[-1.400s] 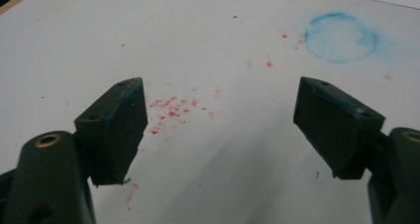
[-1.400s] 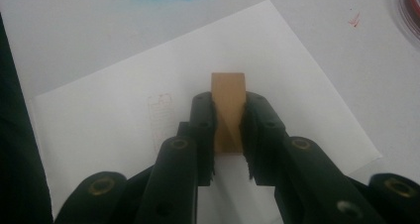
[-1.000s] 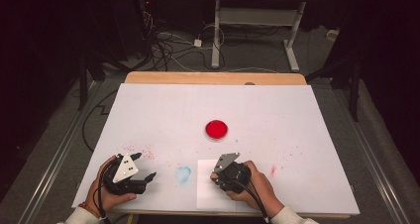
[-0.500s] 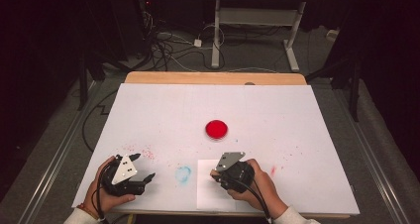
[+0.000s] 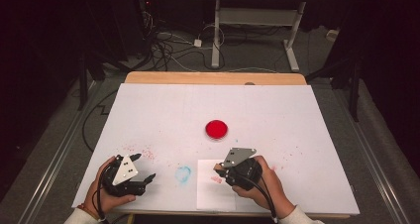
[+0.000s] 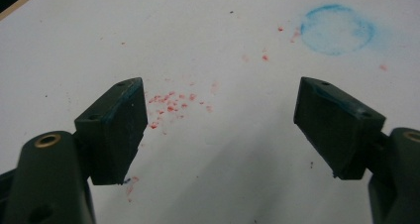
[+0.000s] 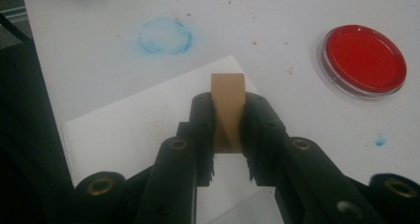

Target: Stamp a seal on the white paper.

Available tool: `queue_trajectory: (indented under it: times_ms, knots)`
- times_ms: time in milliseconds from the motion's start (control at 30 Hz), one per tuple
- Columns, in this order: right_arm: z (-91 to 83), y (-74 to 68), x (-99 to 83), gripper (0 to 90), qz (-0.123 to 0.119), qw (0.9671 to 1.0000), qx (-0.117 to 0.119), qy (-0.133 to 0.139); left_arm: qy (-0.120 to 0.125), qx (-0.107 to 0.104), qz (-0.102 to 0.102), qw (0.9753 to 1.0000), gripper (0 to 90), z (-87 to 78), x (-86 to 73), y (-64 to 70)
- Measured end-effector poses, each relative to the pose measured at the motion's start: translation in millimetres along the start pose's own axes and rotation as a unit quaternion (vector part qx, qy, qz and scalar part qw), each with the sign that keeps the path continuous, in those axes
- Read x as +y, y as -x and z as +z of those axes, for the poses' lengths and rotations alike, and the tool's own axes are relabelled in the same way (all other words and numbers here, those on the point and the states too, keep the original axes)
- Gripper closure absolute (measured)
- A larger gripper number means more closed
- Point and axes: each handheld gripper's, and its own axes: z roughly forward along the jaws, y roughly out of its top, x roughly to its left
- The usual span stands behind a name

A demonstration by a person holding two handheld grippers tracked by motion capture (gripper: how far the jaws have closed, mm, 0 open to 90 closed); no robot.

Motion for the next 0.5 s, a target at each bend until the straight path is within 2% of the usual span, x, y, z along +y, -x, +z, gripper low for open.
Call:
queue_trajectory:
  times_ms: [500]
  knots:
    - [-6.9, 14.1, -2.8, 76.1, 0.017, 0.9996, -0.022, 0.008, 0.0, -0.003, -0.003, 1.0, 20.1, 0.8, -1.3, -1.2]
